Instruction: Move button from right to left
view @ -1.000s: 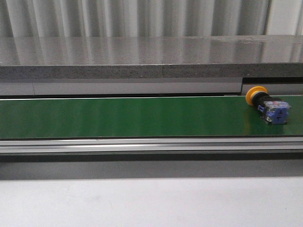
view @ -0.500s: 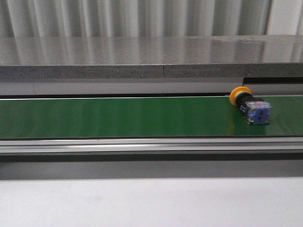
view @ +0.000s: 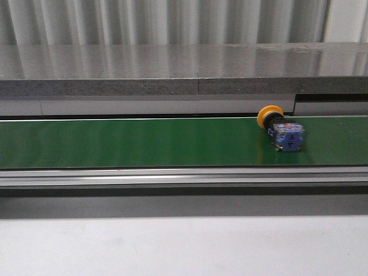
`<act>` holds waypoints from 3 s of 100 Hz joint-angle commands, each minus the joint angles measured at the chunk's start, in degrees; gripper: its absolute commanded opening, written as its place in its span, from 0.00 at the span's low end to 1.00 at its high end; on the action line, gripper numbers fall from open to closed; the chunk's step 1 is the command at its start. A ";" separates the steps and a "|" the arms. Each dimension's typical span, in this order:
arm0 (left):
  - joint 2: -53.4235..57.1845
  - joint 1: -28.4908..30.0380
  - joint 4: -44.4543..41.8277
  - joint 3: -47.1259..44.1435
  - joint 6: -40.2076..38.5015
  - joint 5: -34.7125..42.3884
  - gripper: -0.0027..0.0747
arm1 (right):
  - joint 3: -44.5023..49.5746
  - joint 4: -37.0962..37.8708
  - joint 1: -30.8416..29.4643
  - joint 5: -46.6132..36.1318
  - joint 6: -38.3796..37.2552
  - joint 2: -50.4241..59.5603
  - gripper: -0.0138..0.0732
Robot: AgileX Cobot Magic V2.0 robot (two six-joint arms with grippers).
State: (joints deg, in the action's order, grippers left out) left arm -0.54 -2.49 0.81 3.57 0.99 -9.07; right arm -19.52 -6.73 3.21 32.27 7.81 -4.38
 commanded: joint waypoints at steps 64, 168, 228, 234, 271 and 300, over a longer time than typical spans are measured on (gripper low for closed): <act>-32.09 -0.31 0.26 21.05 0.32 -8.73 0.53 | -1.39 -0.47 0.05 -4.65 0.40 -0.51 0.08; -64.61 -17.44 0.41 52.85 -0.60 -24.51 0.63 | -1.39 -0.47 0.05 -4.65 0.40 -0.51 0.08; -90.36 -31.27 1.24 77.16 -16.91 -38.21 0.63 | -1.39 -0.47 0.05 -4.65 0.40 -0.51 0.08; -92.45 -31.27 3.87 78.61 -16.91 -38.33 0.63 | -1.39 -0.47 0.05 -4.65 0.40 -0.51 0.08; -100.99 -31.27 13.46 81.01 -16.91 -37.79 0.63 | -1.39 -0.47 0.05 -4.65 0.40 -0.51 0.08; -103.91 -31.17 14.34 81.01 -16.91 -37.58 0.63 | -1.39 -0.47 0.05 -4.65 0.40 -0.51 0.08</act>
State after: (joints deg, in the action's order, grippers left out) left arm -106.51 -33.45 13.77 82.72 -15.38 -48.56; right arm -19.52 -6.95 3.21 32.27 7.81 -4.38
